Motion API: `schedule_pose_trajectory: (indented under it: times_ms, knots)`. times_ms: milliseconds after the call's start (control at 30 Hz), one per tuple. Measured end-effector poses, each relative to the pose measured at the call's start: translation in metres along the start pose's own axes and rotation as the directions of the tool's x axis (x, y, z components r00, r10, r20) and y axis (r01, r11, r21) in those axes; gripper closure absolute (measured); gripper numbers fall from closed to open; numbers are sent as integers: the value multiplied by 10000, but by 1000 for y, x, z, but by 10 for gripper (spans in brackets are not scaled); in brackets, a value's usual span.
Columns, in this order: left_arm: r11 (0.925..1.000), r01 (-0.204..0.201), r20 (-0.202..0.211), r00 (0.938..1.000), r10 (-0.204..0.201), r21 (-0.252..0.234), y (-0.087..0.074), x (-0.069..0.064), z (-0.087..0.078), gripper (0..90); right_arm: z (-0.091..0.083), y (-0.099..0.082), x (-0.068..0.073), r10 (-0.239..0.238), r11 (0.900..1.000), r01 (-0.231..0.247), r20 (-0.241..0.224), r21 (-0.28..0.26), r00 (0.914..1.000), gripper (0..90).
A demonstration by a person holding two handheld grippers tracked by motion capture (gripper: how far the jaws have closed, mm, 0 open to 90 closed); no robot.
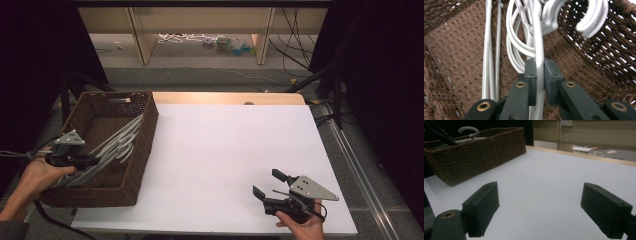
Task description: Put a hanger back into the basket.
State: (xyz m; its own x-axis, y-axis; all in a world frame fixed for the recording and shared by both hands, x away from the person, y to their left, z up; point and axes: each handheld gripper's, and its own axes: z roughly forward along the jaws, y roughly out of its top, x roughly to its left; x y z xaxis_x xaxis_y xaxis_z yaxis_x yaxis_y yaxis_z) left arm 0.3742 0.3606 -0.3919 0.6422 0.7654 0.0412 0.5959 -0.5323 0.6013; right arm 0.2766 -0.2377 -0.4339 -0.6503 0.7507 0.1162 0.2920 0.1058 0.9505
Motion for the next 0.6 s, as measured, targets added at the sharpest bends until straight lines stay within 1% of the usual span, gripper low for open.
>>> schedule_pose_trajectory:
  times_ms: [33,67,100,133,167,200,233,300,333,367,400,433,467,500,533,567,600]
  knots:
    - [9986,-291,123,9995,286,435,1,2,-2,818,0,0,0,35,10000,-35,4,-29,10000,159]
    - [9987,-238,153,9996,231,461,1,2,-1,817,0,0,0,35,10000,-35,-14,36,10000,159]
    - [9989,-170,137,9998,164,448,0,2,0,817,0,0,0,85,9999,-85,-23,-64,10000,159]
    - [9978,-377,2,9993,377,548,0,2,0,816,1,0,0,12,10000,-12,-2,-88,10000,159]
    - [9991,-88,15,10000,87,425,0,2,2,816,1,0,0,8,9999,-8,-4,-103,10000,159]
    - [9985,-193,50,9998,190,507,0,3,1,815,0,0,0,65,10000,-65,8,-12,10000,159]
    - [9973,-283,83,9996,278,675,0,4,0,811,0,0,0,51,9999,-51,38,-95,10000,159]
    - [9992,93,152,9998,-99,395,-1,3,1,779,1,0,0,35,9998,-35,-15,-174,10000,159]
    - [9991,199,238,9995,-209,377,-1,3,0,757,1,0,0,9,9999,-9,-20,-134,10000,159]
    - [9996,213,212,9995,-217,194,-1,2,-1,744,0,0,0,47,9999,-47,25,-102,10000,159]
    - [9995,247,132,9996,-249,185,0,1,-2,744,1,-1,0,51,9998,-52,-21,-196,10000,159]
    - [9994,89,170,9998,-94,333,2,1,-4,739,1,-1,0,37,9998,-37,-11,-205,10000,159]
    - [9997,87,69,9999,-88,247,2,1,-6,726,1,-1,0,28,9996,-28,-12,-269,10000,159]
    - [9995,183,50,9998,-184,257,3,0,-7,702,1,-1,0,38,9998,-38,-8,-215,10000,159]
    - [9995,300,-152,9994,-301,-39,4,-2,-7,694,1,-1,0,39,9998,-40,-7,-193,10000,159]
    - [9998,131,-120,9998,-129,164,5,-2,-9,678,1,-1,0,39,9998,-40,-12,-199,10000,159]
    - [9996,267,-141,9995,-266,46,5,-4,-8,661,1,-1,0,15,9997,-16,-20,-255,10000,159]
